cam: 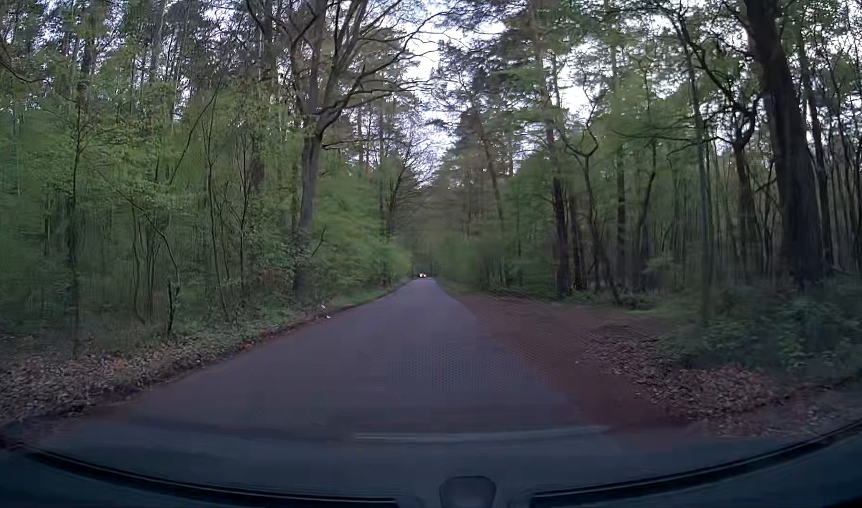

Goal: Follow the waypoints while adhering to traffic rules and regulations

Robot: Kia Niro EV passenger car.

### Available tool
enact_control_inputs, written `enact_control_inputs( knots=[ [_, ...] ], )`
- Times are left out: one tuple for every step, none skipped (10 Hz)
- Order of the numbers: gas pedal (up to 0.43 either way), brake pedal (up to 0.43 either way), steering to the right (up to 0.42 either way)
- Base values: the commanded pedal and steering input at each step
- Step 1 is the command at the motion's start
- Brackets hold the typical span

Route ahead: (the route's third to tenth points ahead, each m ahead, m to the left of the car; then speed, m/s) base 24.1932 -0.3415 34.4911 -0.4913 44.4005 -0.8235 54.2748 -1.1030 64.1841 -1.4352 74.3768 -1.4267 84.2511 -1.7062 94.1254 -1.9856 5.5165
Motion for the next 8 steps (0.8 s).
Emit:
enact_control_inputs(
  knots=[
    [0.118, 0.000, 0.018],
    [0.118, 0.000, 0.021],
    [0.118, 0.000, 0.020],
    [0.118, 0.000, 0.017],
    [0.118, 0.000, 0.010],
    [0.118, 0.000, 0.008],
    [0.118, 0.000, 0.008],
    [0.118, 0.000, 0.008]
  ],
)
